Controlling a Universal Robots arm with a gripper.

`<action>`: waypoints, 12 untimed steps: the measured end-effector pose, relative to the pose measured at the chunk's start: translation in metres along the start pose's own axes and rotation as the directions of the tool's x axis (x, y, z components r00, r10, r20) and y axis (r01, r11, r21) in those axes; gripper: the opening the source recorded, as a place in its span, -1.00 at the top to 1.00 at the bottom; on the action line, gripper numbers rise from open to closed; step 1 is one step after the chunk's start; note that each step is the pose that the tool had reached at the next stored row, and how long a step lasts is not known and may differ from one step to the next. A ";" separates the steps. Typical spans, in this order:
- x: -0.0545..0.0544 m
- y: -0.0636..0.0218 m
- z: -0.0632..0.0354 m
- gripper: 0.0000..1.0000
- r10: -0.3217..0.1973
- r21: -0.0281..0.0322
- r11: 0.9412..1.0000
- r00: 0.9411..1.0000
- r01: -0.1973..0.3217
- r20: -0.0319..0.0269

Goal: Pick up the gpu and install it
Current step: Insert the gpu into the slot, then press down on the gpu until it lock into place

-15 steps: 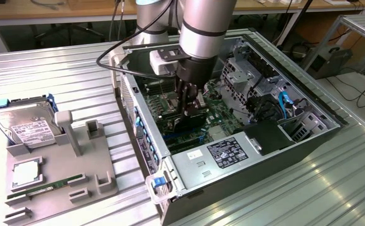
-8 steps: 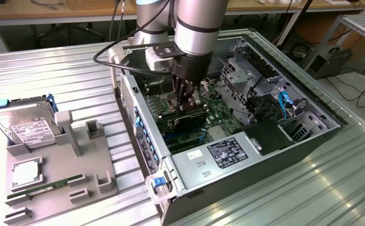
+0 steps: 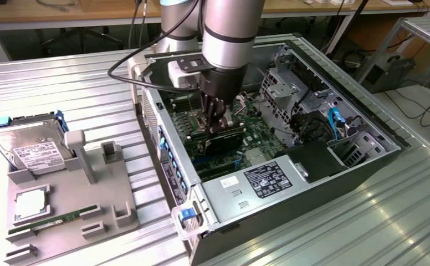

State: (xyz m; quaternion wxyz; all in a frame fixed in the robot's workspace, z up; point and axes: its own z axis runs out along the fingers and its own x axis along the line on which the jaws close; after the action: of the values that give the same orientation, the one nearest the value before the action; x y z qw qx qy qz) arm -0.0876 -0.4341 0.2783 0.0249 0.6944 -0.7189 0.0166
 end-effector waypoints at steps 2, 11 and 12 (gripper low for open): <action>0.000 0.0003 0.0020 0.79 0.000 0.000 1.000 1.000 0.000 -0.002; 0.000 0.0010 0.0060 0.79 0.000 0.001 1.000 1.000 0.000 -0.003; 0.000 0.0011 -0.0020 0.79 0.000 0.000 1.000 1.000 0.000 -0.005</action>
State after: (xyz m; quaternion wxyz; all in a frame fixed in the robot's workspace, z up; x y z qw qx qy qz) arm -0.0887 -0.4341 0.2803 0.0265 0.6945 -0.7187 0.0184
